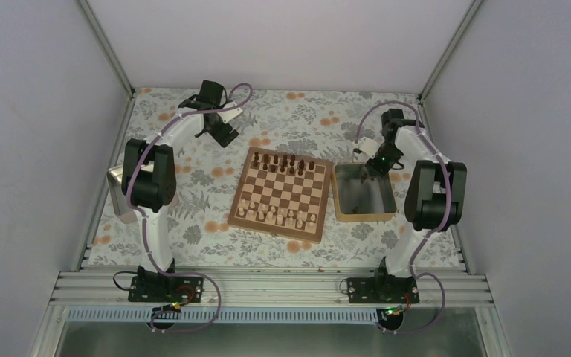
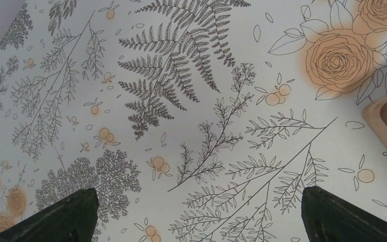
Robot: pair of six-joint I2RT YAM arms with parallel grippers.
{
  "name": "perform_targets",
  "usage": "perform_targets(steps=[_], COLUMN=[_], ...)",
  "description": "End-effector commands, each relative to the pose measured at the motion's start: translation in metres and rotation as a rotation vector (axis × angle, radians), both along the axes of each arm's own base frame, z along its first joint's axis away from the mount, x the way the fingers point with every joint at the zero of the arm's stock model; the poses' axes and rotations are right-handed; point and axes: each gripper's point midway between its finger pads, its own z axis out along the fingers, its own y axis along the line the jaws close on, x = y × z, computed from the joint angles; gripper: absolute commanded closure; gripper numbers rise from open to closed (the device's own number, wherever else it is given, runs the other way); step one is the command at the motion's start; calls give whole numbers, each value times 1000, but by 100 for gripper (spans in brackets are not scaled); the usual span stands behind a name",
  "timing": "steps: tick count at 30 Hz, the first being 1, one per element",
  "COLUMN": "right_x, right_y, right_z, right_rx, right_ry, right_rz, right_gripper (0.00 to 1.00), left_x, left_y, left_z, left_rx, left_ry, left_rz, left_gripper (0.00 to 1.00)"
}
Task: Set up the chess pieces on the board
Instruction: Pick up the chess piece from the storage box.
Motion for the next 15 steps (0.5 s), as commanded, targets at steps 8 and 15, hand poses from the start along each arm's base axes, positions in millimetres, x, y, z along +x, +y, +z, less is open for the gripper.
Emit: perform_targets(steps=[8,15], right_x=[11,9], right_y=[17,23], right_z=[-24,-37], right_rx=[80,95], right_ry=[15,45], right_rz=[26,37], right_gripper=[68,68], left_x=[0,0], left_y=[-2,-1], left_z=[6,3], left_rx=[2,9], left_ry=[-17,-11], left_rz=[-11,-8], left_gripper=[0,0])
